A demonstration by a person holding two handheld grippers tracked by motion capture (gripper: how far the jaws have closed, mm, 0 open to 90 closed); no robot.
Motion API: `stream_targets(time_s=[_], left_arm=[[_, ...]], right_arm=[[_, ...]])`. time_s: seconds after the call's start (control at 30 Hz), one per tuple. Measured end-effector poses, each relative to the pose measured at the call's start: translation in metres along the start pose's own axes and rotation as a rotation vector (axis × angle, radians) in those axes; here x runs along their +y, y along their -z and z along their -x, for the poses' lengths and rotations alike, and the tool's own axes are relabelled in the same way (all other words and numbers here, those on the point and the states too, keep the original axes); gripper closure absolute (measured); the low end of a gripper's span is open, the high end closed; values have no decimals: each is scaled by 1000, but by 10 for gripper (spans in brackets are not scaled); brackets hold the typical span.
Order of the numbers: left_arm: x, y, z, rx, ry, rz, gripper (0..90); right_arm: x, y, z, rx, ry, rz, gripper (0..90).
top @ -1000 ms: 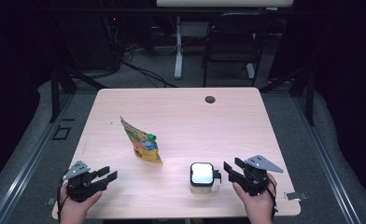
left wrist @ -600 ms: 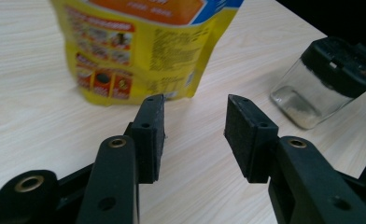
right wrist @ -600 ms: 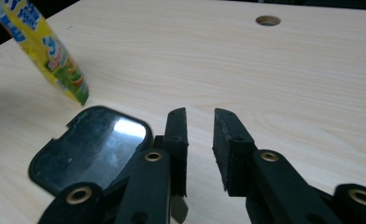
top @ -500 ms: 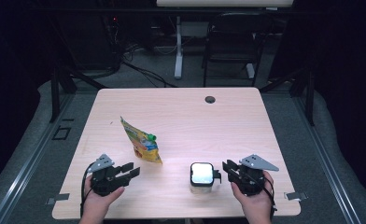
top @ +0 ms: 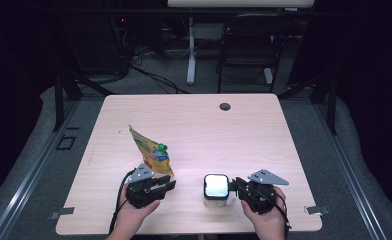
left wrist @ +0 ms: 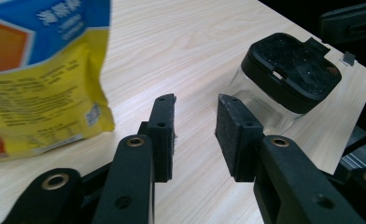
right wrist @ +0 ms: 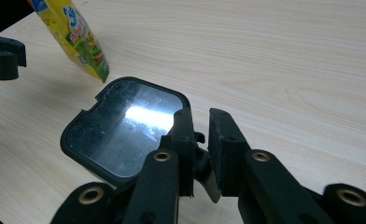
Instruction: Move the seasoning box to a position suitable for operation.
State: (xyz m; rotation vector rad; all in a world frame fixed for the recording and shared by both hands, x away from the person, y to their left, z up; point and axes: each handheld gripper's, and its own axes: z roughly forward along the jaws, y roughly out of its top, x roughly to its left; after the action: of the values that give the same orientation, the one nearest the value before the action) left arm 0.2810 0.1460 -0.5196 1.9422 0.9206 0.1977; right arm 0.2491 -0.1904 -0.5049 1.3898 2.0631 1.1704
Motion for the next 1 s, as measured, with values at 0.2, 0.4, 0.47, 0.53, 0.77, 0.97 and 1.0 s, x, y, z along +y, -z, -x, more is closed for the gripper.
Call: stream_targets(time_s=[0.2,0.4,0.47,0.53,0.77,0.97,1.0], left_arm=[[0,-9,6,-8,-15,-15,692],[0,-13,7,-12,-17,-20,702],[1,-13,8,-11,-19,-24,703],[1,-15,10,-16,-12,-20,706],[4,-20,16,-33,-26,-26,717],[8,-26,25,-42,-60,-35,768],[10,-29,29,-62,-67,-41,801]], right_arm=[[0,-3,-1,3,0,-12,822],[1,-7,-2,6,-7,-5,833],[2,-8,-1,11,-11,-6,835],[2,-10,-2,10,-14,3,836],[2,-10,-4,1,4,3,830],[0,-8,-4,3,-8,5,841],[-1,-8,-4,0,-12,16,841]])
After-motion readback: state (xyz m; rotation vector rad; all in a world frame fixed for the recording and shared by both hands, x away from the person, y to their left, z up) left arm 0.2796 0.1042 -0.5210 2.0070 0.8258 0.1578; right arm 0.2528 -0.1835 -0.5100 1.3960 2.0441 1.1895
